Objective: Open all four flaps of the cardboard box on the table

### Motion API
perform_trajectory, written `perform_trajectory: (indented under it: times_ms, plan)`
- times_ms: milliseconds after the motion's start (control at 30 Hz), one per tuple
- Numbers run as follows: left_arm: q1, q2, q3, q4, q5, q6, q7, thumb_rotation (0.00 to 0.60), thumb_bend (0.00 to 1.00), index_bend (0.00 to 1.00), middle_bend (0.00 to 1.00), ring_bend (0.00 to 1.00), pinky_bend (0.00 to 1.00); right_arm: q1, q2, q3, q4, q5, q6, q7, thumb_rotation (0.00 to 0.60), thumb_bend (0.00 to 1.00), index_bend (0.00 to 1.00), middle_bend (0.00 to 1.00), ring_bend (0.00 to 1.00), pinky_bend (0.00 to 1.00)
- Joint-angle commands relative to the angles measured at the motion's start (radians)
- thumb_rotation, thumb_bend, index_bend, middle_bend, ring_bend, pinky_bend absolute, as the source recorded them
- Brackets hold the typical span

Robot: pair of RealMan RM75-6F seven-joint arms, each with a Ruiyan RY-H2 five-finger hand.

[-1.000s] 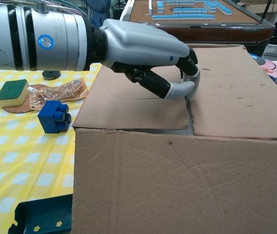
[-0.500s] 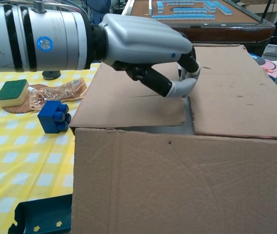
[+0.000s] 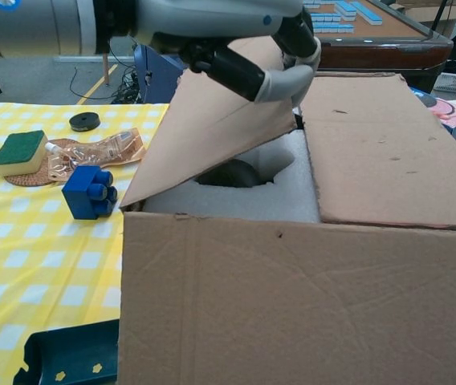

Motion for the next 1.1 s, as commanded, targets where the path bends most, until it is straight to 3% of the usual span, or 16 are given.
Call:
perform_trajectory:
  times_ms: [33, 500, 1100]
  plan:
    - [0.005, 0.055, -0.008, -0.047, -0.021, 0.018, 0.043, 0.086, 0.57, 0.51, 0.43, 0.13, 0.00, 0.000, 0.000, 0.001, -0.002, 0.000, -0.001, 0.000, 0.600, 0.68, 0.32, 0.24, 0.21, 0.21]
    - [0.023, 0.222, -0.001, -0.139, -0.103, 0.051, 0.133, 0.087, 0.57, 0.51, 0.43, 0.13, 0.00, 0.004, -0.005, 0.013, -0.013, 0.001, -0.006, -0.011, 0.600, 0.68, 0.32, 0.24, 0.21, 0.21]
    - [0.104, 0.340, -0.003, -0.155, -0.059, 0.080, 0.031, 0.086, 0.57, 0.51, 0.43, 0.13, 0.00, 0.014, -0.008, 0.020, -0.020, 0.000, -0.025, -0.012, 0.600, 0.67, 0.32, 0.24, 0.21, 0.21]
